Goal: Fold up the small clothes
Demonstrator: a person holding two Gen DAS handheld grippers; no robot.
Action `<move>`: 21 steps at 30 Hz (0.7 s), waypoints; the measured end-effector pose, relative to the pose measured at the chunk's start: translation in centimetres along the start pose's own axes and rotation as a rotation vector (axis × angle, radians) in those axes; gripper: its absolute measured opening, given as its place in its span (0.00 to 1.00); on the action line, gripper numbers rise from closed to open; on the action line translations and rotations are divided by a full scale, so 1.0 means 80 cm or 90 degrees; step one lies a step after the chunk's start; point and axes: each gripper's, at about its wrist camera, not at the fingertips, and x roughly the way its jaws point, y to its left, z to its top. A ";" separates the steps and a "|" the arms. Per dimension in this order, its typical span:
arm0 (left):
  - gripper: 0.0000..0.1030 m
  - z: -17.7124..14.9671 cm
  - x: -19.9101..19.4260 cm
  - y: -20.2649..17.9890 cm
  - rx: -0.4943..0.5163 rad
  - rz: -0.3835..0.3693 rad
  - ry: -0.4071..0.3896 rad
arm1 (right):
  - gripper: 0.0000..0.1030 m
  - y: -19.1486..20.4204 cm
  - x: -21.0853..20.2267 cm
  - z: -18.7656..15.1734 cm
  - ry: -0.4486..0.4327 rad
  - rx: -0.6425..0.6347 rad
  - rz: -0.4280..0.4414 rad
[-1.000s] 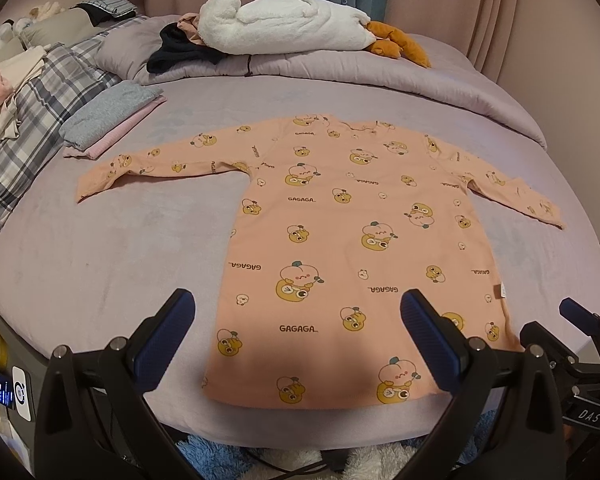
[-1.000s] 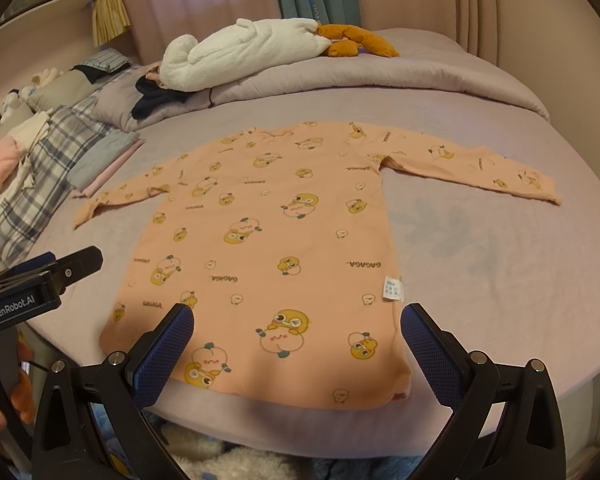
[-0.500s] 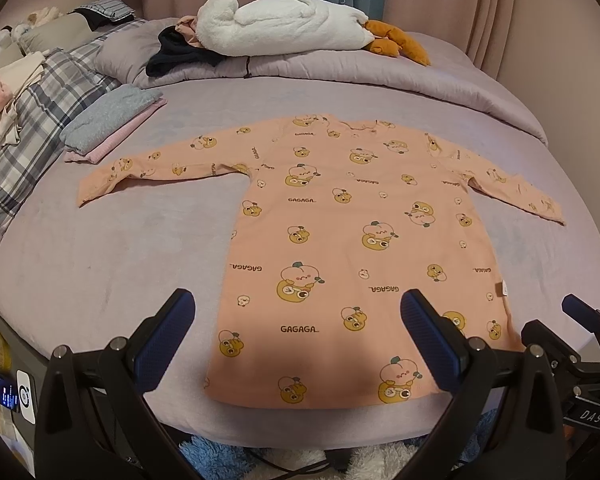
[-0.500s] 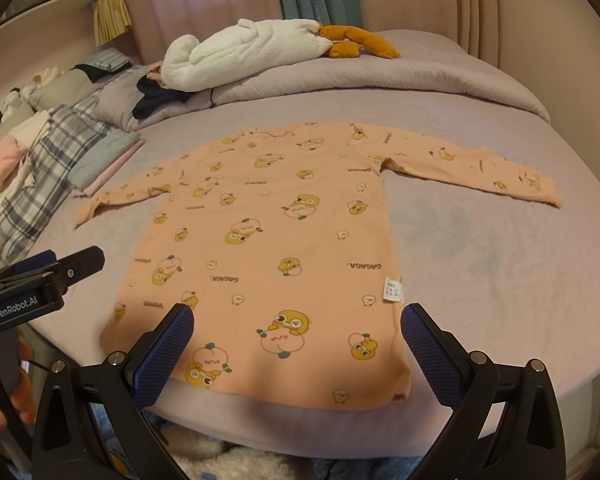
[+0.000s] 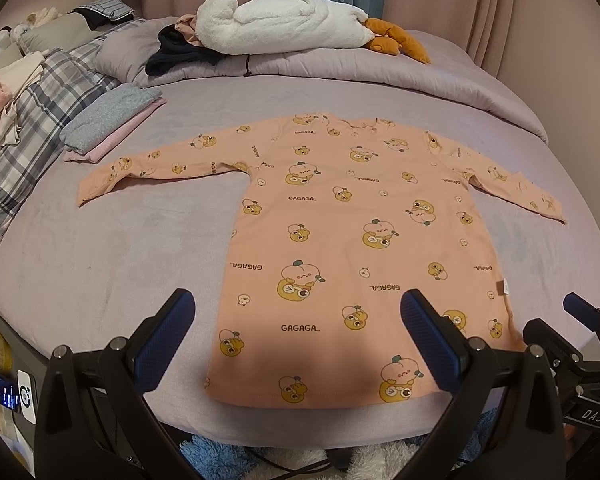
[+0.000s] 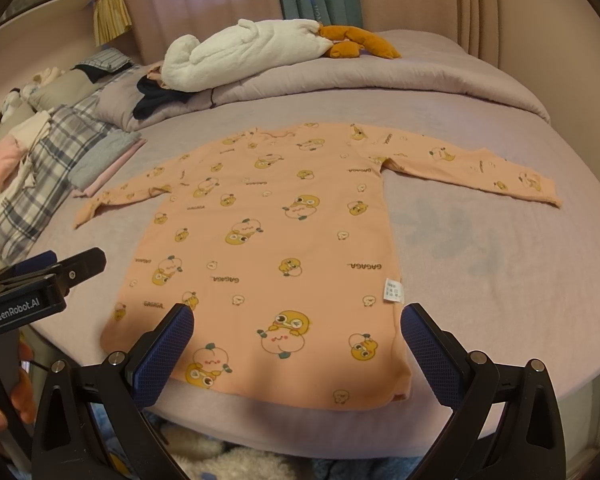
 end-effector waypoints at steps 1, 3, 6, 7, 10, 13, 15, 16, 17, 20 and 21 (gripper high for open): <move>1.00 -0.001 0.000 0.000 0.000 0.000 0.000 | 0.99 -0.001 -0.001 0.000 -0.001 0.000 0.000; 1.00 -0.001 0.000 0.000 -0.001 0.000 0.000 | 0.99 -0.001 0.000 0.001 0.000 0.000 0.000; 1.00 -0.001 0.000 0.000 -0.001 0.002 0.000 | 0.99 0.000 0.000 0.000 0.000 0.001 0.000; 1.00 -0.001 0.000 0.000 0.000 0.001 0.000 | 0.99 -0.001 0.000 0.000 0.000 0.001 0.000; 1.00 -0.004 0.001 0.001 0.000 0.001 0.001 | 0.99 -0.001 0.000 0.000 0.000 0.000 0.000; 1.00 -0.005 0.002 0.001 0.001 0.001 0.002 | 0.99 -0.001 0.000 0.000 0.000 0.001 0.000; 1.00 -0.006 0.002 0.002 0.001 0.002 0.002 | 0.99 0.000 0.000 0.000 0.000 0.001 0.000; 1.00 -0.006 0.002 0.001 0.000 0.002 0.002 | 0.99 0.000 0.001 0.000 0.001 0.001 0.000; 1.00 -0.006 0.002 0.002 0.000 0.001 0.003 | 0.99 0.000 0.001 0.000 0.002 0.001 0.001; 1.00 -0.006 0.008 0.001 -0.003 0.000 0.008 | 0.99 0.000 0.003 -0.001 0.004 0.002 0.002; 1.00 -0.007 0.012 0.003 -0.007 -0.007 0.017 | 0.99 0.000 0.005 -0.001 0.005 0.005 0.006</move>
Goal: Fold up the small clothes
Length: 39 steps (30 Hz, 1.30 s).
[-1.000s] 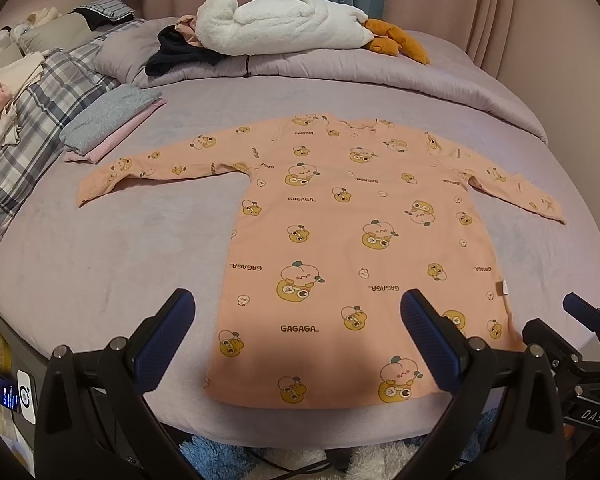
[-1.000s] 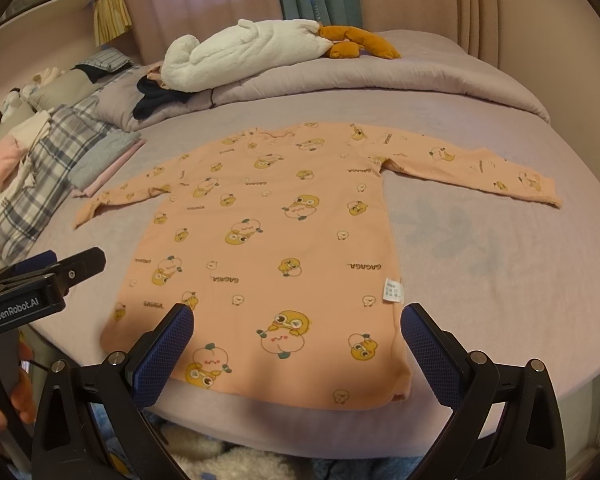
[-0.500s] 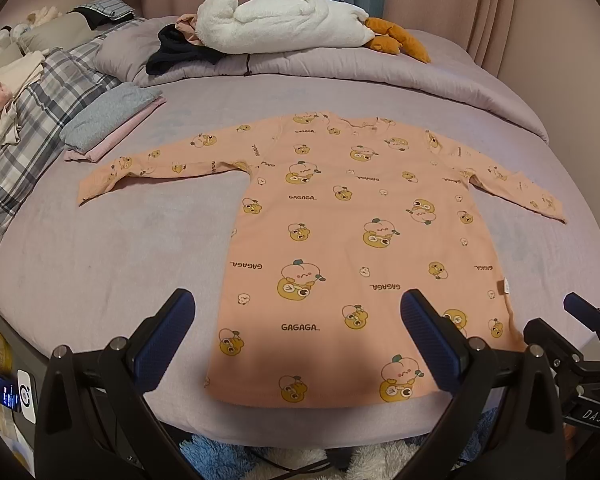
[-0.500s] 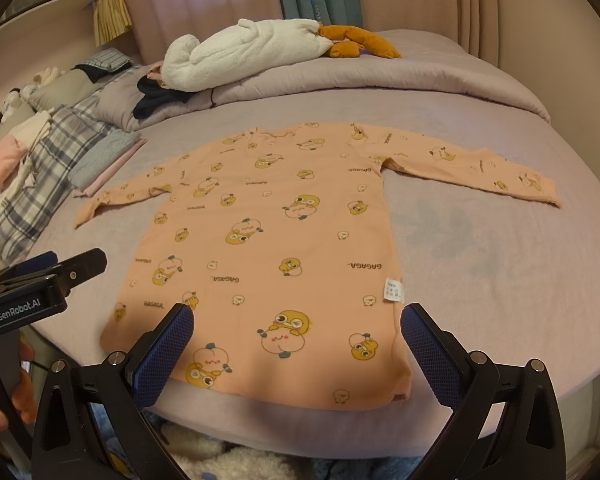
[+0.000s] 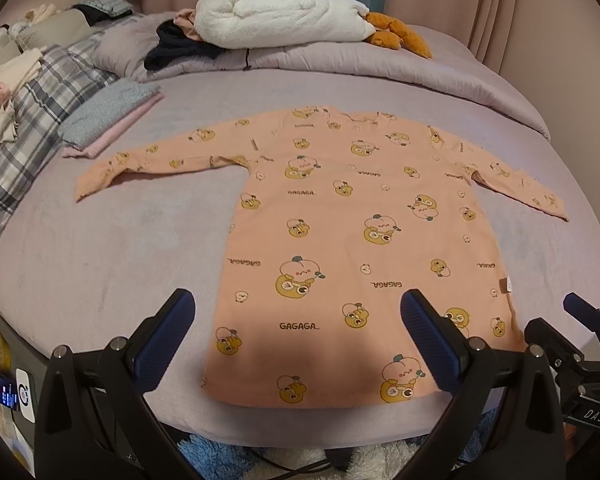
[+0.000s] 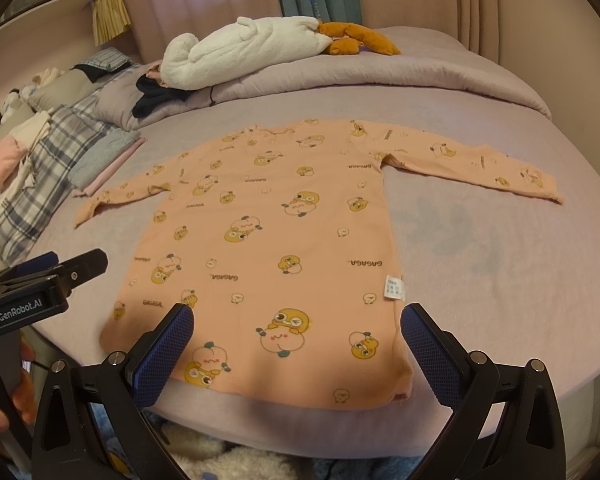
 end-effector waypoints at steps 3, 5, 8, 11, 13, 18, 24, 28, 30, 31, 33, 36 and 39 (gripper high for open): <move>1.00 0.004 0.017 0.004 -0.022 -0.044 0.029 | 0.99 -0.008 0.008 -0.001 0.010 0.026 0.047; 1.00 0.007 0.029 0.011 -0.048 -0.096 0.052 | 0.99 -0.024 0.014 0.000 0.013 0.062 0.085; 1.00 0.012 0.045 0.021 -0.095 -0.177 0.071 | 0.99 -0.060 0.020 0.001 0.008 0.126 0.119; 1.00 0.024 0.058 0.028 -0.131 -0.239 0.065 | 0.99 -0.124 0.028 0.000 -0.013 0.235 0.137; 1.00 0.035 0.065 0.030 -0.142 -0.268 0.045 | 0.99 -0.160 0.031 0.001 -0.023 0.291 0.128; 1.00 0.065 0.090 0.021 -0.150 -0.292 0.045 | 0.99 -0.263 0.036 0.002 -0.066 0.434 0.063; 1.00 0.090 0.129 0.007 -0.144 -0.299 0.069 | 0.99 -0.342 0.058 0.025 -0.102 0.510 0.009; 1.00 0.109 0.138 0.011 -0.167 -0.332 0.060 | 0.99 -0.375 0.085 0.043 -0.124 0.568 0.006; 1.00 0.122 0.138 0.010 -0.149 -0.297 0.050 | 0.98 -0.384 0.090 0.057 -0.139 0.579 0.004; 1.00 0.126 0.140 0.010 -0.142 -0.283 0.048 | 0.93 -0.389 0.095 0.066 -0.143 0.591 -0.001; 1.00 0.132 0.144 0.012 -0.135 -0.263 0.047 | 0.82 -0.401 0.107 0.078 -0.148 0.615 0.012; 1.00 0.140 0.155 0.020 -0.144 -0.251 0.049 | 0.40 -0.419 0.122 0.081 -0.145 0.645 0.028; 1.00 0.146 0.170 0.029 -0.152 -0.235 0.059 | 0.09 -0.432 0.129 0.074 -0.131 0.662 0.030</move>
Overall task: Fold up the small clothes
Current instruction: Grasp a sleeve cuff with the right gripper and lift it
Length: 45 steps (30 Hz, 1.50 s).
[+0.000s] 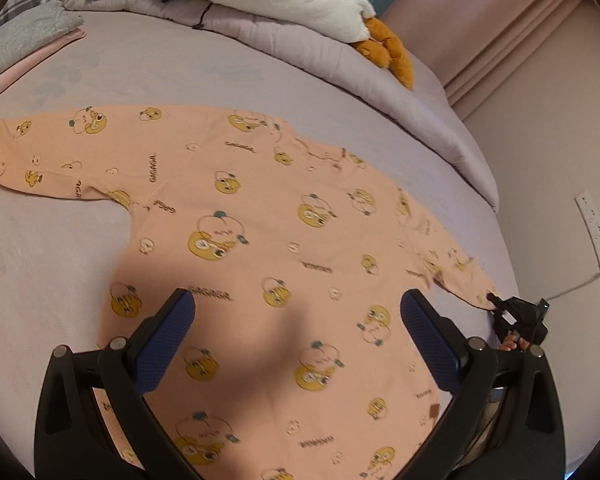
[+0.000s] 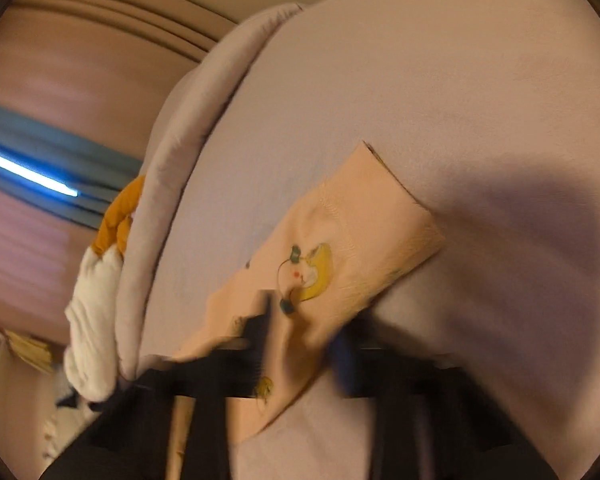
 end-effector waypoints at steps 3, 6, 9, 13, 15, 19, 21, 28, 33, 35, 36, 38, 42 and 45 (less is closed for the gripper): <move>1.00 0.006 0.011 0.010 -0.013 0.000 0.014 | 0.07 0.024 -0.019 -0.005 -0.017 -0.060 0.000; 1.00 0.009 0.017 0.017 -0.024 -0.014 0.025 | 0.06 0.078 -0.038 -0.012 -0.032 -0.153 0.005; 1.00 0.011 0.016 0.029 -0.042 -0.039 0.031 | 0.06 0.168 -0.064 -0.048 -0.037 -0.272 0.030; 1.00 0.013 0.000 0.050 -0.068 -0.063 0.020 | 0.06 0.274 -0.068 -0.109 -0.019 -0.407 0.059; 1.00 0.012 -0.013 0.064 -0.081 -0.066 0.010 | 0.06 0.336 -0.060 -0.161 0.010 -0.475 0.078; 1.00 0.011 -0.040 0.100 -0.090 -0.043 -0.010 | 0.06 0.428 -0.021 -0.248 0.012 -0.606 0.069; 1.00 0.011 -0.053 0.121 -0.097 -0.021 -0.023 | 0.06 0.450 0.000 -0.300 0.030 -0.669 0.064; 1.00 0.014 -0.079 0.183 -0.155 0.004 -0.051 | 0.14 0.447 0.117 -0.479 0.111 -0.911 -0.057; 1.00 0.010 -0.093 0.205 -0.174 0.016 -0.061 | 0.58 0.419 0.156 -0.559 0.155 -1.046 -0.107; 1.00 0.011 -0.096 0.209 -0.180 0.018 -0.068 | 0.71 0.419 0.136 -0.567 0.123 -1.087 -0.087; 1.00 0.011 -0.098 0.213 -0.185 0.019 -0.072 | 0.74 0.420 0.128 -0.566 0.126 -1.094 -0.071; 1.00 0.011 -0.101 0.221 -0.196 0.018 -0.077 | 0.74 0.426 0.106 -0.560 0.169 -1.104 0.002; 1.00 0.012 -0.104 0.241 -0.223 0.003 -0.087 | 0.75 0.435 0.065 -0.499 0.296 -0.971 0.178; 1.00 0.012 -0.102 0.256 -0.244 0.002 -0.093 | 0.82 0.435 0.061 -0.447 0.332 -0.841 0.229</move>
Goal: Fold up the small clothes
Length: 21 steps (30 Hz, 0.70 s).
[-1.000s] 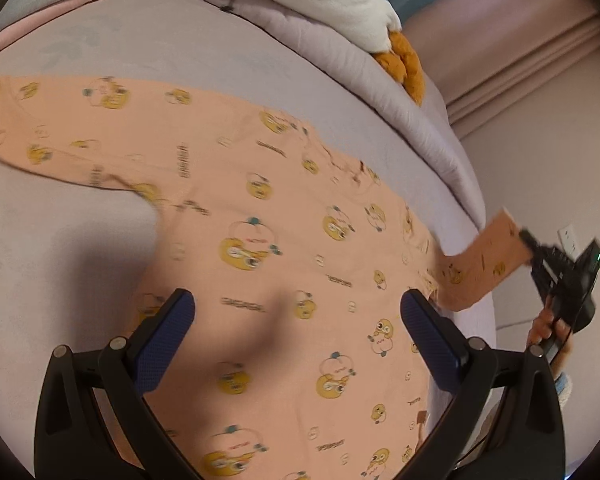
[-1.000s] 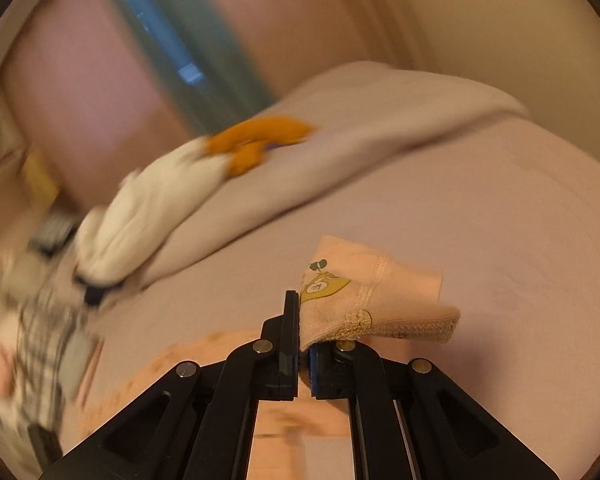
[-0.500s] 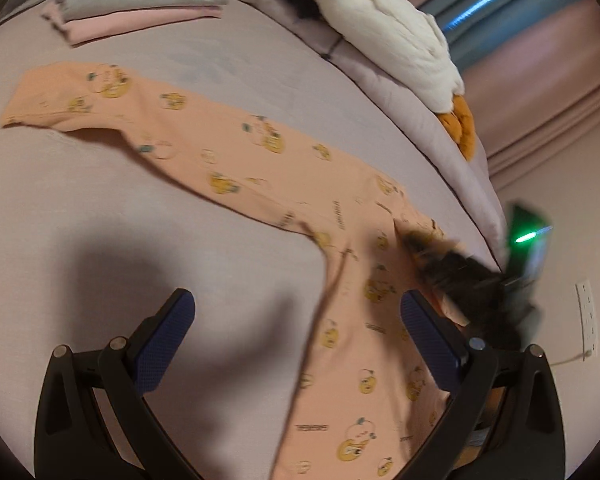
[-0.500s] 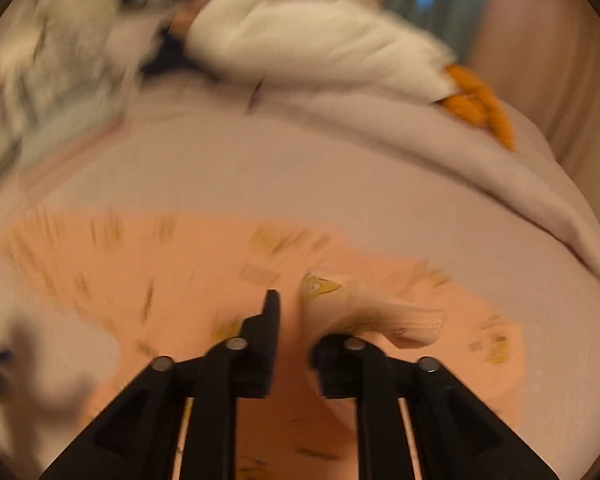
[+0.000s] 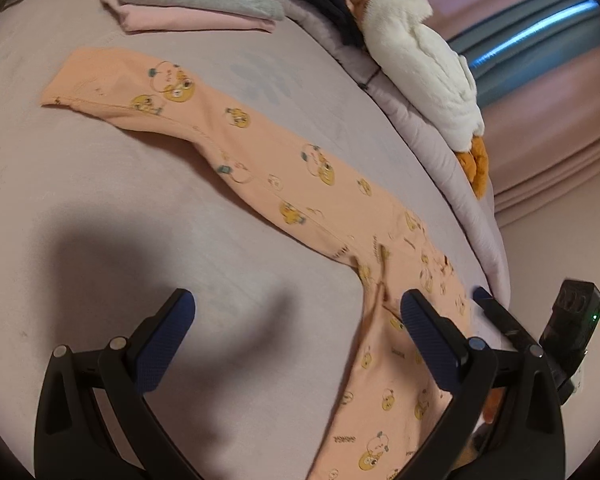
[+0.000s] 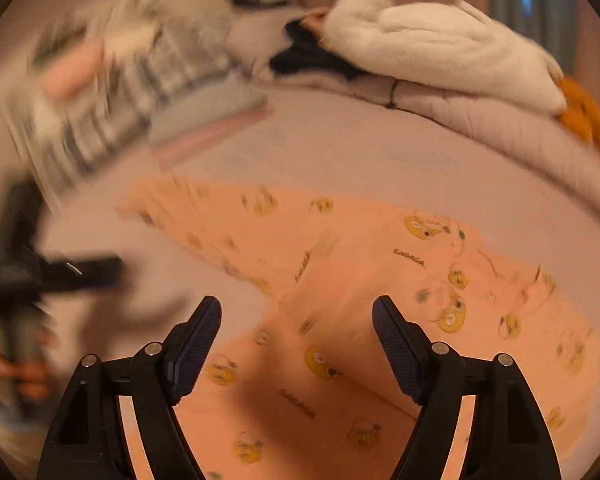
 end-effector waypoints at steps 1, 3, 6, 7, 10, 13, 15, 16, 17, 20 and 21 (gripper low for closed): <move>1.00 0.000 0.001 0.003 -0.007 -0.002 0.002 | 0.84 -0.005 -0.002 -0.003 -0.007 0.021 0.010; 1.00 0.001 0.002 0.009 -0.017 -0.011 0.006 | 0.84 -0.029 -0.007 0.002 -0.030 0.077 0.010; 1.00 0.005 -0.002 0.015 -0.018 -0.017 0.005 | 0.83 -0.035 0.011 -0.006 -0.021 0.120 -0.018; 1.00 0.007 -0.002 0.017 -0.021 -0.021 0.004 | 0.72 -0.029 0.017 -0.009 -0.016 0.118 -0.014; 1.00 0.021 -0.007 0.032 -0.057 -0.049 -0.015 | 0.43 -0.002 0.050 -0.013 0.022 0.080 -0.013; 1.00 0.037 -0.009 0.056 -0.125 -0.095 -0.036 | 0.32 0.030 0.099 -0.016 0.062 0.037 -0.022; 1.00 0.051 -0.010 0.074 -0.169 -0.126 -0.048 | 0.31 0.043 0.130 -0.018 0.098 0.014 -0.037; 1.00 0.061 -0.012 0.087 -0.196 -0.139 -0.060 | 0.31 0.050 0.143 -0.019 0.111 -0.008 -0.057; 1.00 0.069 -0.012 0.096 -0.215 -0.146 -0.070 | 0.30 0.056 0.141 -0.016 0.104 -0.029 -0.073; 1.00 0.099 -0.008 0.130 -0.275 -0.169 -0.087 | 0.30 0.065 0.128 -0.007 0.103 -0.037 -0.081; 1.00 0.107 -0.003 0.139 -0.293 -0.174 -0.081 | 0.30 0.068 0.119 -0.005 0.094 -0.039 -0.073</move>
